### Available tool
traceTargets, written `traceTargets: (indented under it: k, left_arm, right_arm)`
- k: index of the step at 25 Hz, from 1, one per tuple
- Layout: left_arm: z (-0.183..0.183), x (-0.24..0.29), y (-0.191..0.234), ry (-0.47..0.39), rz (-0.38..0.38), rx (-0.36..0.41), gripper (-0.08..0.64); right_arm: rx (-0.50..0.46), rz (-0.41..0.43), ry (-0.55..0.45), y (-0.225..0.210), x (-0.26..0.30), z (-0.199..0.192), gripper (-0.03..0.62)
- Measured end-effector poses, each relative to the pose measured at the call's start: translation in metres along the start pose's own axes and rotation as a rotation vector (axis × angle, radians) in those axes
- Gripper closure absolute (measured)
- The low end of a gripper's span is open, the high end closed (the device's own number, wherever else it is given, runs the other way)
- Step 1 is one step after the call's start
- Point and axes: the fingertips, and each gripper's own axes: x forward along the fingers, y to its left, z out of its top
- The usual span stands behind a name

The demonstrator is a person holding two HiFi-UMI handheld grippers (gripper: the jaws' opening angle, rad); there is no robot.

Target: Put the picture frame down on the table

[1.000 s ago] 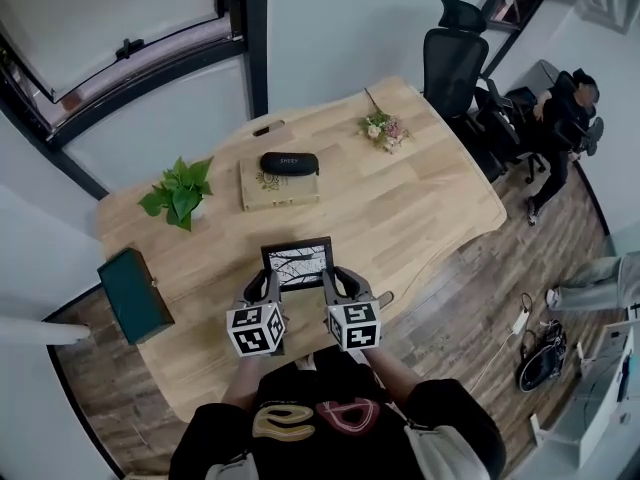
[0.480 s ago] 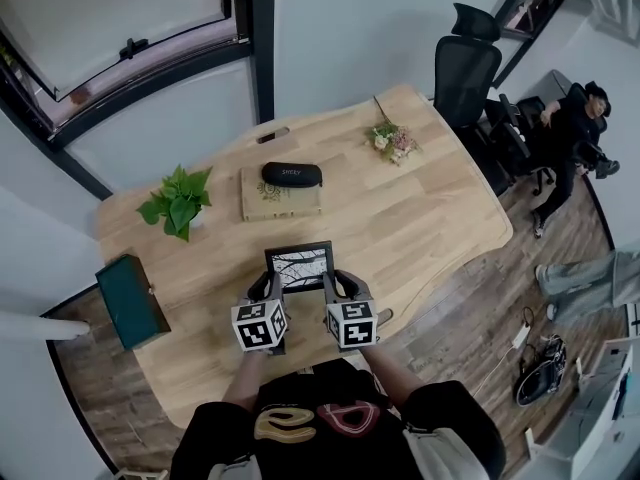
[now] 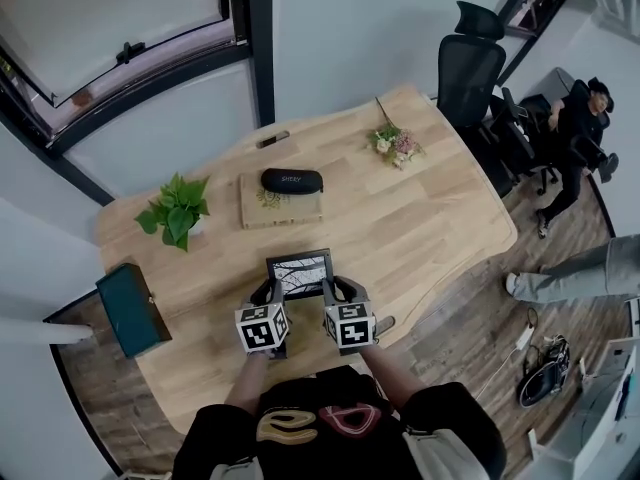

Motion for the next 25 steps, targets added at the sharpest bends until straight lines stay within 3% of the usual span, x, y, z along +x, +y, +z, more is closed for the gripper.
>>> traceTargets:
  k: [25]
  left_arm:
    - [-0.034, 0.037, 0.009, 0.128, 0.029, 0.014, 0.479]
  right_arm:
    - [-0.009, -0.017, 0.127, -0.013, 0.034, -0.036, 0.513]
